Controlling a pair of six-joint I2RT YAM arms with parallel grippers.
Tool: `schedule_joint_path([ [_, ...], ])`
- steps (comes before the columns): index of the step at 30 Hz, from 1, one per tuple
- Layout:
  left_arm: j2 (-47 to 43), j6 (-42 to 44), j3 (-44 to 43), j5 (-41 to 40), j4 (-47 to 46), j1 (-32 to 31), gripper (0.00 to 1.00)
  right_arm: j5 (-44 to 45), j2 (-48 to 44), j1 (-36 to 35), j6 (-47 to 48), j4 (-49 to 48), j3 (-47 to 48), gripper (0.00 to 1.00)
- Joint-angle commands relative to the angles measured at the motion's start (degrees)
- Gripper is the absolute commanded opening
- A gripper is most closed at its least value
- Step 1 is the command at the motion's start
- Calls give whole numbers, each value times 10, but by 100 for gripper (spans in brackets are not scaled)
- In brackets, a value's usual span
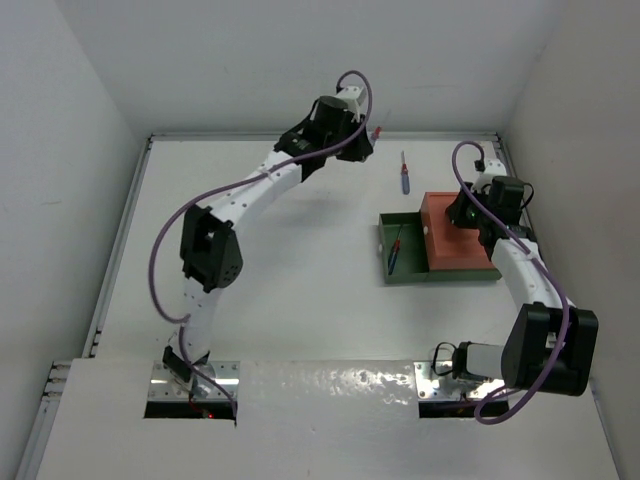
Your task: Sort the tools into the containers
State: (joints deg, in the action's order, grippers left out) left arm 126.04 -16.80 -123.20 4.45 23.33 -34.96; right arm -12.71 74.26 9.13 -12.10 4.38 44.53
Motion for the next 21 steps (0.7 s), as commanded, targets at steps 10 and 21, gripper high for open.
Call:
schedule_joint_path([
  [10,-45,9,136,201,126,-109,0,18,15,-1,-7,151,-47,17],
  [21,-30,-39,161,153,66,-132,0,29,-10,-1,5,167,-54,16],
])
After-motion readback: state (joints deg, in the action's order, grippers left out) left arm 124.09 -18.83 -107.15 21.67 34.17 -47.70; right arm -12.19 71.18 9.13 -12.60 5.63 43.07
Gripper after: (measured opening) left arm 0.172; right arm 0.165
